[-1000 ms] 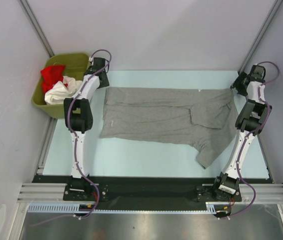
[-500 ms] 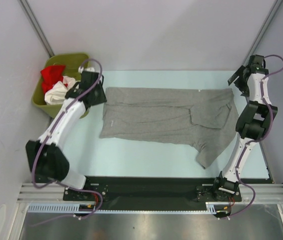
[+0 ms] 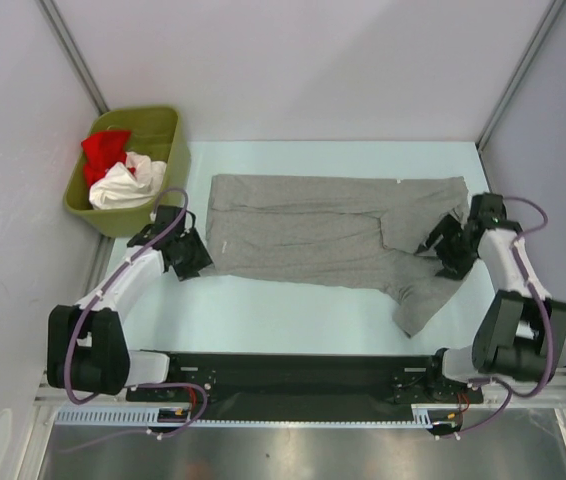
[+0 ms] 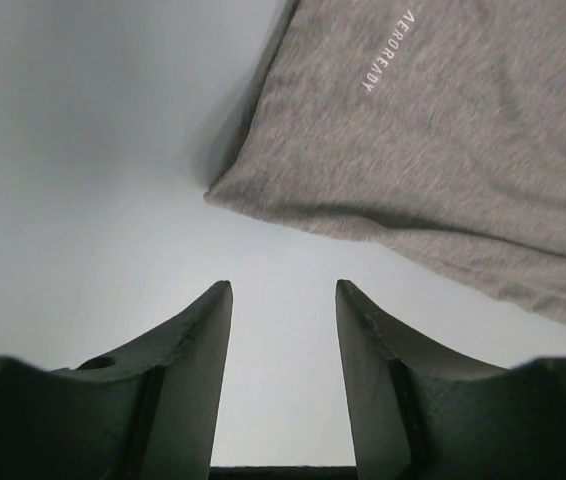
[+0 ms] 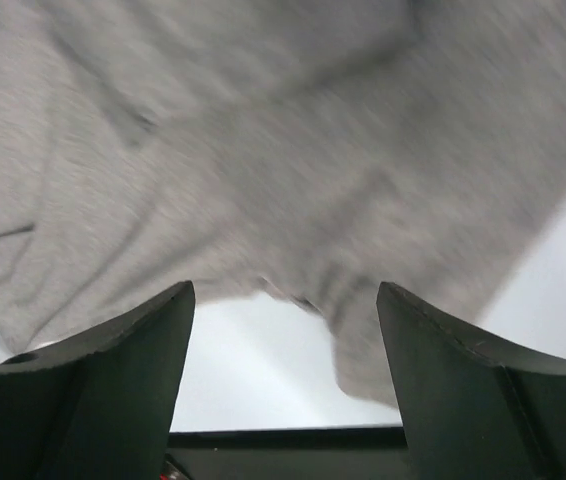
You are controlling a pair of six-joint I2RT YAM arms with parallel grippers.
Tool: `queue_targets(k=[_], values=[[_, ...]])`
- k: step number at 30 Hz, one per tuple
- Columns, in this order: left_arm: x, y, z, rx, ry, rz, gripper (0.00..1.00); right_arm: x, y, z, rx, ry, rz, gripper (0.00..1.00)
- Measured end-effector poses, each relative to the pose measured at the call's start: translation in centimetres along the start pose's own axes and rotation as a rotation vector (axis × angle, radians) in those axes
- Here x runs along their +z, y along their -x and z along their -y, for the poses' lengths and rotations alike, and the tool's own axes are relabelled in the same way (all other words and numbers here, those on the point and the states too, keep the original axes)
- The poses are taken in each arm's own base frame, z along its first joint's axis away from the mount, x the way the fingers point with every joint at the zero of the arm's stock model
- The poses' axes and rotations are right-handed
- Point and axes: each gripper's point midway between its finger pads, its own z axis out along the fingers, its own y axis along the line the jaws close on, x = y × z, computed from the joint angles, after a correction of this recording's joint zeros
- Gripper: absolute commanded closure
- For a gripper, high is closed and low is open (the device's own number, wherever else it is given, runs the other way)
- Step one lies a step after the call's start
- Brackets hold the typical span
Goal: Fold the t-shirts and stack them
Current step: Fold the tshirt
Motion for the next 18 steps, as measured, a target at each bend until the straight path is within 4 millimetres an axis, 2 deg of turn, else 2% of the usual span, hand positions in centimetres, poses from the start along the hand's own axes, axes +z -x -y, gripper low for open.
queue_targets(k=[2,4,8,9,12,13,16,18], values=[[0.8,0.1,-0.2,-0.051,-0.016,-0.006,0.5,-1.0,-2.4,2.2,0.049,-0.012,-0.025,0.2],[1.8,-0.2,-0.7,-0.1,-0.018,-0.027,0.52,-1.9,-3.6,3.4,0.075,-0.025,-0.025,0.21],[3.7,-1.6,-1.6,-0.164,0.002,-0.098,0.52,-2.9,-5.4,4.4,0.078,-0.04,-0.03,0.24],[4.0,-1.9,-1.7,-0.172,0.006,-0.111,0.52,-2.9,-5.8,4.8,0.084,-0.048,-0.031,0.28],[4.5,-2.0,-1.9,-0.192,0.01,-0.12,0.51,-2.9,-7.0,6.1,0.117,-0.079,-0.05,0.32],[4.7,-1.9,-2.0,-0.198,0.012,-0.119,0.51,-2.7,-7.6,6.6,0.134,-0.09,-0.06,0.41],[5.2,-1.7,-2.1,-0.228,0.008,-0.125,0.52,-2.1,-9.1,8.2,0.185,-0.136,-0.099,0.44],[5.4,-1.4,-1.9,-0.236,-0.004,-0.126,0.54,-1.9,-9.4,8.9,0.221,-0.166,-0.103,0.44]])
